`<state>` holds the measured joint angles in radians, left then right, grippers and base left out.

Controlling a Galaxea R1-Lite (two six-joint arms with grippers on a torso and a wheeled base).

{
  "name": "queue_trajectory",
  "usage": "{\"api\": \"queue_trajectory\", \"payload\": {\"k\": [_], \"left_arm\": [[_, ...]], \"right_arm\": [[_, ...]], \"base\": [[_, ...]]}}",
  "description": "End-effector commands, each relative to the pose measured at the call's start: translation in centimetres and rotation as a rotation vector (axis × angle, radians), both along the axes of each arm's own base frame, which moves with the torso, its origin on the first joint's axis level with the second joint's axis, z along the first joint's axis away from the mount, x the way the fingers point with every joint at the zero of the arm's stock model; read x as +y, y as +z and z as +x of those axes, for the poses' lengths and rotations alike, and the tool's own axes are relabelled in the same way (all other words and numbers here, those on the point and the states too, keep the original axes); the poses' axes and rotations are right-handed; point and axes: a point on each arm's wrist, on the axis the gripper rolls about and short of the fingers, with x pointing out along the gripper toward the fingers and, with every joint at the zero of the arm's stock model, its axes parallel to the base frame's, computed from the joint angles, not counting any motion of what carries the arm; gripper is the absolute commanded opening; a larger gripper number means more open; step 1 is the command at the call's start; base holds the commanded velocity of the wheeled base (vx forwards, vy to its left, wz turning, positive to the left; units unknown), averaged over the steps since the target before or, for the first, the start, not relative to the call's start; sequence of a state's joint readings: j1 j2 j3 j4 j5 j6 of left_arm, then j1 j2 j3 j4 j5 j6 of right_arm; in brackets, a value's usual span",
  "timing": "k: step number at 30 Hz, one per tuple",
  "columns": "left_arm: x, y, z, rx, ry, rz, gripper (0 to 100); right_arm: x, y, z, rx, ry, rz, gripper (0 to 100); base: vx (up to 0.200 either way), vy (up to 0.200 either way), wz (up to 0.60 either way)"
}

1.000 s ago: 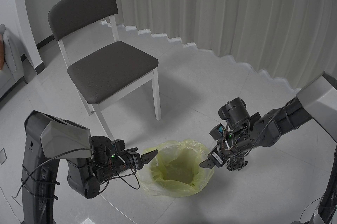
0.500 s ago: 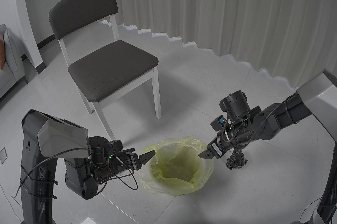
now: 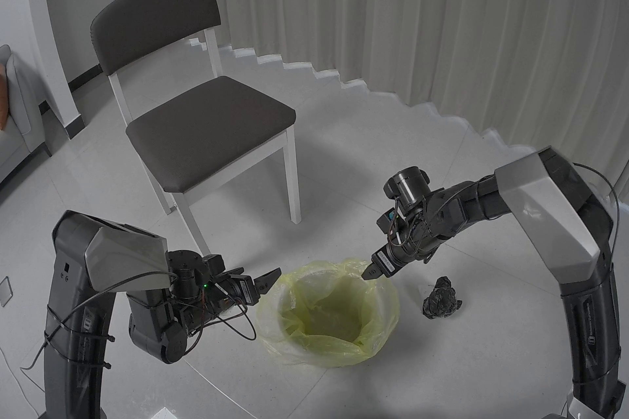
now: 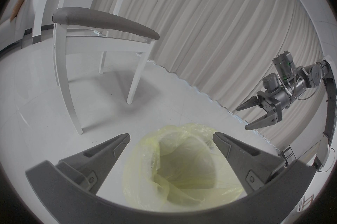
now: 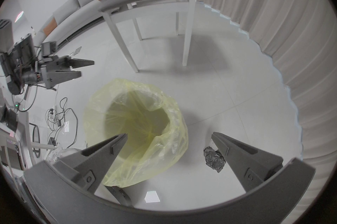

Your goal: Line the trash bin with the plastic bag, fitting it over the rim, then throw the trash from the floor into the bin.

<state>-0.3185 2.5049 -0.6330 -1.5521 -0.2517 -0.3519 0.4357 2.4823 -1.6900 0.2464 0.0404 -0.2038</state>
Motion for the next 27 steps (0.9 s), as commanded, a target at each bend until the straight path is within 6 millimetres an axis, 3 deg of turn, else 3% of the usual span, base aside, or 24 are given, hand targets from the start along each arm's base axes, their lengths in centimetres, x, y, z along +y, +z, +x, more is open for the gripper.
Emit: {"api": "queue_trajectory", "payload": {"k": [1,10,11,23,27], "left_arm": [[0.1,-1.2,0.1,0.017,0.005,0.003,100],[0.1,-1.8,0.0,0.030,0.004,0.010,100],[0.1,-1.7,-0.1,0.030,0.004,0.010,100],[0.0,-1.8,-0.1,0.032,0.001,0.012,100],[0.0,-1.8,-0.2,0.034,-0.001,0.012,100]], "right_arm": [[-0.5,-4.7,0.9,0.075,-0.019,-0.042,100],[-0.5,-5.4,1.0,0.083,-0.015,-0.053,100],[-0.5,-5.4,1.0,0.081,-0.014,-0.053,0],[-0.7,-6.5,3.9,0.090,-0.036,-0.058,0],[-1.6,-8.8,2.9,0.226,-0.044,-0.117,0]], "base": [[0.000,0.000,0.00],[0.000,0.000,0.00],[0.000,0.000,0.00],[0.000,0.000,0.00],[0.000,0.000,0.00]]}}
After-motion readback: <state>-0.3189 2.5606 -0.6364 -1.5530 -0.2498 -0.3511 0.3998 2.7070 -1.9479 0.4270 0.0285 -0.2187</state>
